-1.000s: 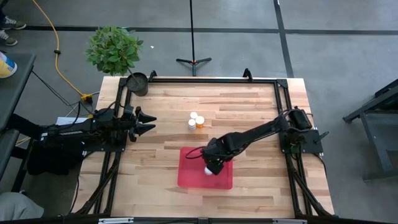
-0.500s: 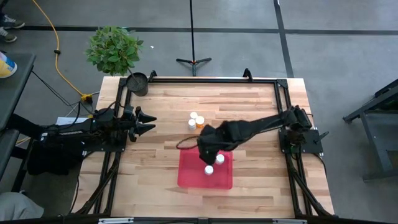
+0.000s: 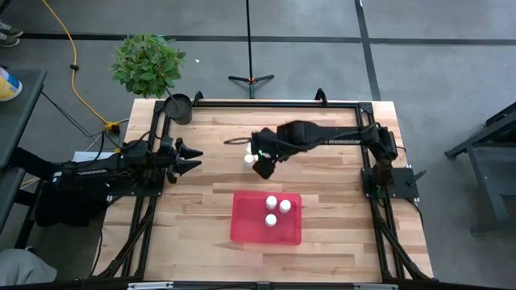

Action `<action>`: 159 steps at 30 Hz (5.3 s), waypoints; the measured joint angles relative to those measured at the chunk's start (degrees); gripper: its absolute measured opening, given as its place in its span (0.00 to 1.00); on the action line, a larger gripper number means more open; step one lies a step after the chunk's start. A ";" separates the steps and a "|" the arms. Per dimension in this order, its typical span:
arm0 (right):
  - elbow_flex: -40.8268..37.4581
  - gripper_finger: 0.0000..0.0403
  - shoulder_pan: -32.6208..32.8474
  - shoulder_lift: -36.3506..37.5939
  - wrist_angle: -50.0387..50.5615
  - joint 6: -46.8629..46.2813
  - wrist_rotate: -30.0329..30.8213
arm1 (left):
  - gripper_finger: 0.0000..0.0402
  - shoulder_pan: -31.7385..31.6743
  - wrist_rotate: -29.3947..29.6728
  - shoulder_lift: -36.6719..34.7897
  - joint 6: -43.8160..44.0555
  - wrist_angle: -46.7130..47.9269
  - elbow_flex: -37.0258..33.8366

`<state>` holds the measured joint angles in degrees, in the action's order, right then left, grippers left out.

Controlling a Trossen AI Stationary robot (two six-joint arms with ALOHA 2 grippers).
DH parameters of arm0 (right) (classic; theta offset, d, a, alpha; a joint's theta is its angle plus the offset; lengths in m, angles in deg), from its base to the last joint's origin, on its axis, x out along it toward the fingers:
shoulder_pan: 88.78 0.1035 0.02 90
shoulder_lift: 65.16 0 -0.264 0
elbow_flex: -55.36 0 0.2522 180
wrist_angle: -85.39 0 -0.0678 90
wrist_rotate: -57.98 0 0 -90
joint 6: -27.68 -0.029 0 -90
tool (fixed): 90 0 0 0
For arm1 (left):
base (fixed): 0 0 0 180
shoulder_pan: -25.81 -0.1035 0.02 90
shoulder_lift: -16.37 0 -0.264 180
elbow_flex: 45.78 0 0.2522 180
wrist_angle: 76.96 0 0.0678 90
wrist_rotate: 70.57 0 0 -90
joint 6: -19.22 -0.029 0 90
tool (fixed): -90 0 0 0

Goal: Pick and place pill bottles into a basket
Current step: Put the orange pill bottle into the bin

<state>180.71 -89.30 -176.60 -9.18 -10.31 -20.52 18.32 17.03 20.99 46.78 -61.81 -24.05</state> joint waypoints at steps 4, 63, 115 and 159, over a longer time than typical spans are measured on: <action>0.00 0.69 -2.37 0.00 -1.81 3.50 -3.39 | 0.63 -0.01 0.00 0.00 -0.01 -0.12 0.00; 0.07 0.97 -11.80 -14.58 -11.13 36.56 -12.49 | 0.63 -0.02 -0.02 0.00 -0.10 0.79 0.00; 0.07 0.79 -13.27 -21.05 -13.41 35.49 -18.03 | 0.63 -0.02 0.48 0.02 -0.66 3.10 0.00; 0.07 0.48 -13.44 -21.05 -12.16 34.99 -18.30 | 0.63 -0.01 0.46 0.01 -0.62 3.04 0.00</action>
<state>180.77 -102.74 -197.65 -21.34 24.68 -38.82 18.31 17.49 21.00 46.16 -58.77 -24.06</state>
